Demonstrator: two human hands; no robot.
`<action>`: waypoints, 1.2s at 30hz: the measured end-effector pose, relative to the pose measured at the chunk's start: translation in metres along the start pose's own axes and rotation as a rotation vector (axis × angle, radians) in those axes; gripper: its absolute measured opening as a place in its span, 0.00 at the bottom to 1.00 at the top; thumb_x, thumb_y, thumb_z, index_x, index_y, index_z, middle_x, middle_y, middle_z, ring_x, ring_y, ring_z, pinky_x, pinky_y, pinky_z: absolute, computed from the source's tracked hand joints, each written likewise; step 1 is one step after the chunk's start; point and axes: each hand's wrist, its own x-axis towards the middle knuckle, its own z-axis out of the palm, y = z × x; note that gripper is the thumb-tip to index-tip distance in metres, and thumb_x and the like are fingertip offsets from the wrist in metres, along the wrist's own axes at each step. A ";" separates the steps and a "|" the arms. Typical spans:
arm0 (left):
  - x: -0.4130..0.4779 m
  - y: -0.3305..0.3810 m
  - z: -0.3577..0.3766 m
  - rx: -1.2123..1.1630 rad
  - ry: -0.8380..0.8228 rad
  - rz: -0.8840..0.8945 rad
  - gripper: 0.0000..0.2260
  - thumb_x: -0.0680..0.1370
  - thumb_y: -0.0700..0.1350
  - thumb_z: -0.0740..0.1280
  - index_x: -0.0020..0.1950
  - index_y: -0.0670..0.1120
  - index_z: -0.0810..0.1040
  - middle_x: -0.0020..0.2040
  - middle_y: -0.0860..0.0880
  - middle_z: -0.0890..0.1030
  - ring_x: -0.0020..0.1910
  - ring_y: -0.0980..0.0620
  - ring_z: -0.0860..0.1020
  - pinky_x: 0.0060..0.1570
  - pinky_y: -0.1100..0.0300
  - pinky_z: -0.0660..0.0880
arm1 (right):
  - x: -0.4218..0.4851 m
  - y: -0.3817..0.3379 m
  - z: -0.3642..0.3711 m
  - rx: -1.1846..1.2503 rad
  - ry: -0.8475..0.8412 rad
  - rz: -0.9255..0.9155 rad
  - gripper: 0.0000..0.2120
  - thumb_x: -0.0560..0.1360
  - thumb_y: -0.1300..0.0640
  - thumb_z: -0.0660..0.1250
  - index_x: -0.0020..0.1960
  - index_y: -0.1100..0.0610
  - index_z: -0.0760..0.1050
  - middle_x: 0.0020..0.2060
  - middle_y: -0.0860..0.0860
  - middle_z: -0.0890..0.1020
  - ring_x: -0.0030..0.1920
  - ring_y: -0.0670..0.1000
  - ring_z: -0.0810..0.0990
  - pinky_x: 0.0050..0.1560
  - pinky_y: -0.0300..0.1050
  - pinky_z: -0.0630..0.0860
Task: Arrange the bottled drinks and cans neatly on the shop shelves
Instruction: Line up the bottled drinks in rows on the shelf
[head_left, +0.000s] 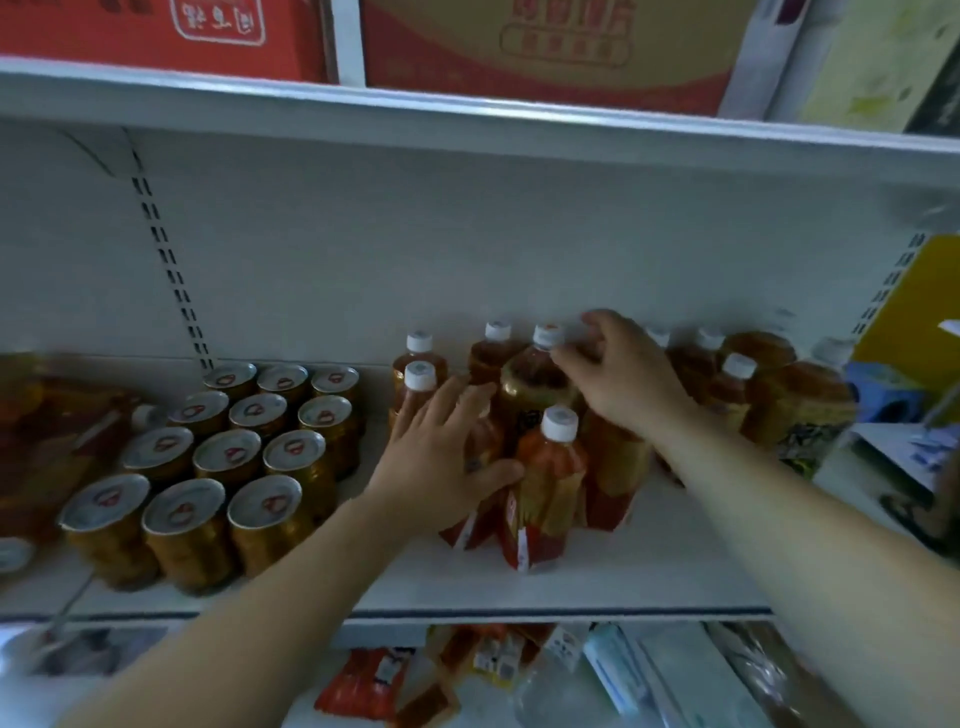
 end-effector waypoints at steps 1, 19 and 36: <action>-0.001 0.002 0.002 -0.001 0.016 -0.017 0.43 0.66 0.74 0.56 0.76 0.56 0.50 0.77 0.52 0.55 0.74 0.55 0.48 0.70 0.56 0.38 | 0.022 0.002 0.002 -0.052 -0.120 0.045 0.34 0.74 0.40 0.65 0.74 0.55 0.61 0.69 0.55 0.71 0.67 0.57 0.71 0.57 0.45 0.68; -0.001 0.018 0.009 0.058 0.048 -0.143 0.47 0.63 0.75 0.59 0.76 0.54 0.50 0.76 0.49 0.58 0.76 0.49 0.50 0.74 0.50 0.40 | -0.066 -0.003 -0.122 0.517 0.489 -0.252 0.08 0.75 0.52 0.70 0.46 0.45 0.71 0.38 0.41 0.76 0.40 0.34 0.76 0.41 0.27 0.71; 0.022 0.169 0.080 0.025 0.167 0.157 0.28 0.74 0.52 0.69 0.71 0.44 0.68 0.75 0.43 0.62 0.75 0.44 0.57 0.71 0.51 0.55 | -0.048 0.171 -0.081 0.380 0.133 0.067 0.12 0.77 0.55 0.65 0.60 0.53 0.71 0.45 0.39 0.76 0.48 0.41 0.76 0.44 0.34 0.68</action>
